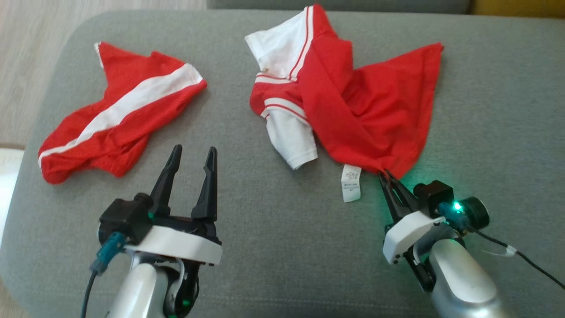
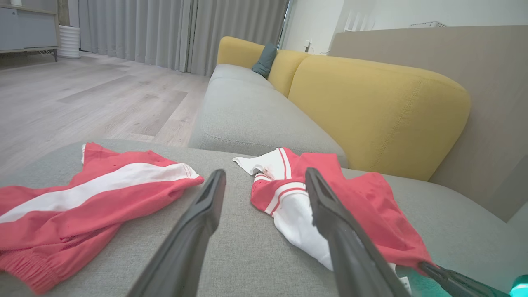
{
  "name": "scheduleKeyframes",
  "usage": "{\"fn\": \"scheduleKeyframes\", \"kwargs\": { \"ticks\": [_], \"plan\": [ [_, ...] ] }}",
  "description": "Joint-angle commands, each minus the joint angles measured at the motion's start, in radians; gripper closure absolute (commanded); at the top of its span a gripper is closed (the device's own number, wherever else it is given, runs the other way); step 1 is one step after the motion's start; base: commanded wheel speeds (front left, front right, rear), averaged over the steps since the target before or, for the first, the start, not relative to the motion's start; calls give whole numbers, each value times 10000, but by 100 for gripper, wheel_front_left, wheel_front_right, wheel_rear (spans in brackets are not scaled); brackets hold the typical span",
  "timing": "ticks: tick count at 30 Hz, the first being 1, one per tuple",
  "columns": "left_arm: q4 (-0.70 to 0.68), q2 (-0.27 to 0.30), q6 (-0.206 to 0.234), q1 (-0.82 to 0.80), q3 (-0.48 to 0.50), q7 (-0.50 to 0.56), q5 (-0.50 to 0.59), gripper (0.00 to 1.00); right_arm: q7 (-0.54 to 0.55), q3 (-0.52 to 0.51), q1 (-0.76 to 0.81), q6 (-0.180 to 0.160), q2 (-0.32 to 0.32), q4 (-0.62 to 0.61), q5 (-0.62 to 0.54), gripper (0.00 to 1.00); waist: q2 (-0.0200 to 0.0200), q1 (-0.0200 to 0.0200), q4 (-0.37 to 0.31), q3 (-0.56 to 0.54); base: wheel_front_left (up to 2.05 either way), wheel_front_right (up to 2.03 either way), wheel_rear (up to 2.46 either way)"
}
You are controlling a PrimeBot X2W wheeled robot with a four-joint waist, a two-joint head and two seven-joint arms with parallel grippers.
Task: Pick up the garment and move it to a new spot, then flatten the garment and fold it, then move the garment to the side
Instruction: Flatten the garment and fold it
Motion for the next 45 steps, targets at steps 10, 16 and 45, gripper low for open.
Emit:
{"fn": "scheduleKeyframes", "kwargs": {
  "ticks": [10,16,45],
  "plan": [
    [-405,33,144,312,555,-61,-108,0,-176,669,628,-7,-336,-2348,214,100,0,0,-648,-963,0,0,0],
    [-500,33,115,308,458,-61,-103,0,879,368,366,-7,-1249,-4737,683,100,0,0,-564,-879,0,0,0],
    [-448,33,119,-1077,-355,-61,-677,0,3253,593,-8901,-7,-4579,2039,-545,0,0,0,1803,1438,0,0,0]
  ]
}}
